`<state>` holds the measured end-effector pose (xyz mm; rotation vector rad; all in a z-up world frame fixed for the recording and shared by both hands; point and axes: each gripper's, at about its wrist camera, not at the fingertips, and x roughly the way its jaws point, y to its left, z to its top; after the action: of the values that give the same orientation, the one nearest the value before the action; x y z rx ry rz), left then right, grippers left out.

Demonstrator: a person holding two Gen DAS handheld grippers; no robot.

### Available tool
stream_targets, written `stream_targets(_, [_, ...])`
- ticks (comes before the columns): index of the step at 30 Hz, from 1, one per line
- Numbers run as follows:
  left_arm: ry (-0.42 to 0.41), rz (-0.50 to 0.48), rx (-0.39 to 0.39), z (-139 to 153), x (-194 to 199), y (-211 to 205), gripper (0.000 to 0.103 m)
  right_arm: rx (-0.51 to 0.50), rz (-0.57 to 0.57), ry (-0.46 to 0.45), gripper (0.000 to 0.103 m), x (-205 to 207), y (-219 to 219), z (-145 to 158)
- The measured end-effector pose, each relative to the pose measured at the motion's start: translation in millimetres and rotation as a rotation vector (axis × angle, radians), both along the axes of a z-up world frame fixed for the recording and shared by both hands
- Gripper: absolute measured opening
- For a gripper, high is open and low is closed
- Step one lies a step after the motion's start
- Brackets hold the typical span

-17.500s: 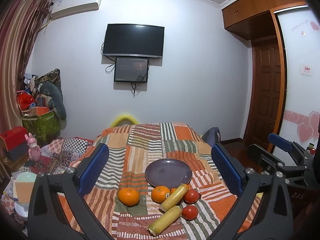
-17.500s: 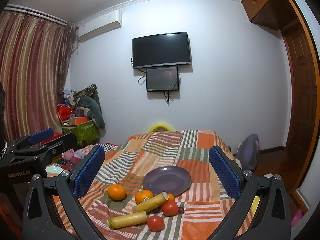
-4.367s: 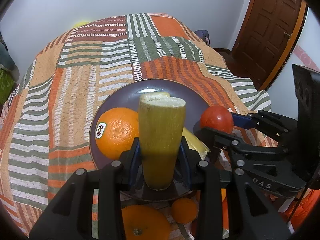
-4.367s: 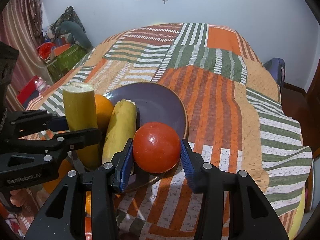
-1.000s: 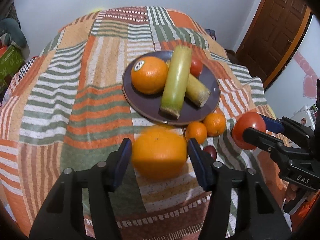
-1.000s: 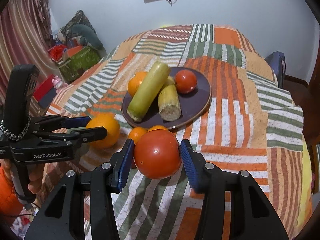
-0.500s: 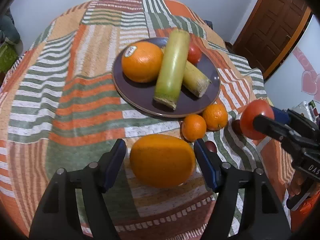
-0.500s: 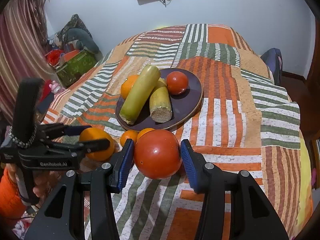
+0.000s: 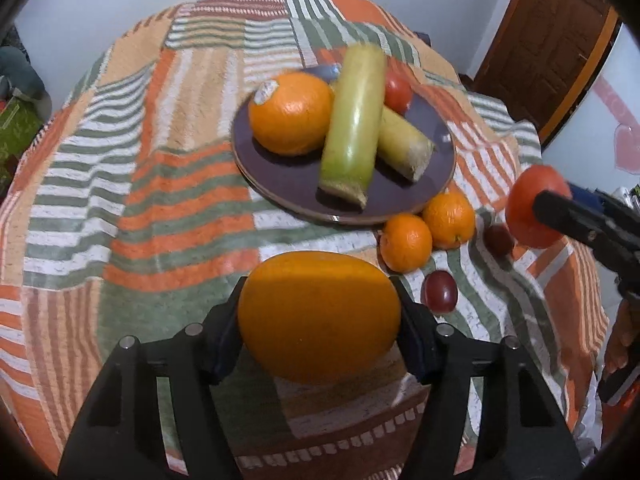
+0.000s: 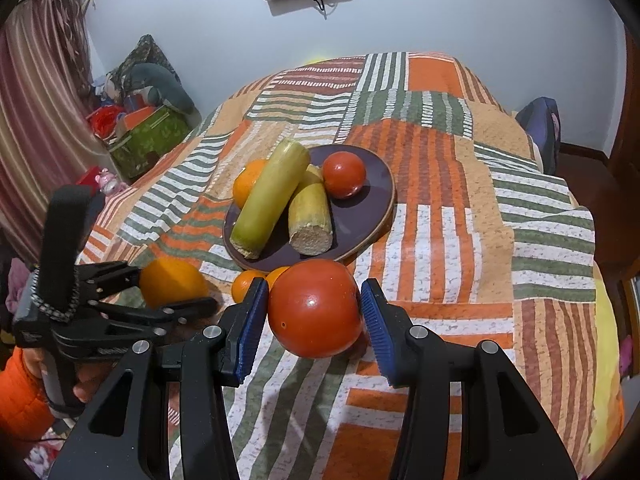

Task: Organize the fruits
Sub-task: 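Carry the orange onto the plate with the left tool while the right tool places the tomato there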

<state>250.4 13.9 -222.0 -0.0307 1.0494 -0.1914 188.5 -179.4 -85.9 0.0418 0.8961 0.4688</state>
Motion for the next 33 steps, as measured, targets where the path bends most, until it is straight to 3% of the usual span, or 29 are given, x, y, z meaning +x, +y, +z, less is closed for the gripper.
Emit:
stream_targets(15, [-0.204,0.037,0.042,80,63,8,0.065,-0.009,-0.009,-0.11,0.045,33,-1,27])
stream_targets(25, [-0.194,0.06,0.097,73,123,4,0.065,-0.022,-0.003,-0.132,0.045,62,4,22])
stream_targets(33, [-0.145,0.057,0.029,60,155,1,0.065,-0.02,0.01,-0.077,0.045,78,11,-5])
